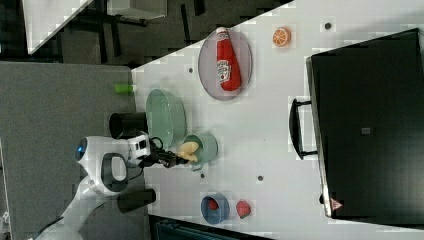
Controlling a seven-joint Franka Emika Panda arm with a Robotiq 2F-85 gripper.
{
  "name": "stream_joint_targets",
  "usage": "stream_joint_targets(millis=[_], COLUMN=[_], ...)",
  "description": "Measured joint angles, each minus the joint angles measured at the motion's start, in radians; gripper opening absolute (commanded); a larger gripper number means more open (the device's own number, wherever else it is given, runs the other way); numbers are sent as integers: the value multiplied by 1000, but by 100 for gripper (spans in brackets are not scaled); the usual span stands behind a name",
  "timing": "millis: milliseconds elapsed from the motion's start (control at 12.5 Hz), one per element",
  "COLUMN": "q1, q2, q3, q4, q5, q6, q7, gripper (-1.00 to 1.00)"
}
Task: Pick Banana and place it in mug.
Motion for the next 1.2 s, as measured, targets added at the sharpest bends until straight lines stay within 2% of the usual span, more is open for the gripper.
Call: stream_joint_targets(millis=[80,480,560,880,1200], q1=[1,2,9,28,28], q2=[19,-18,-19,-29,-198], q3=[3,11,11,13,-52], q4=[-2,-51,-47,-39,-25], q5=[-42,-43,-59,-57,-42], q6=[44,78,80,167,38], q7=[3,103,122,144,149], gripper=[-23,89,100,100,100])
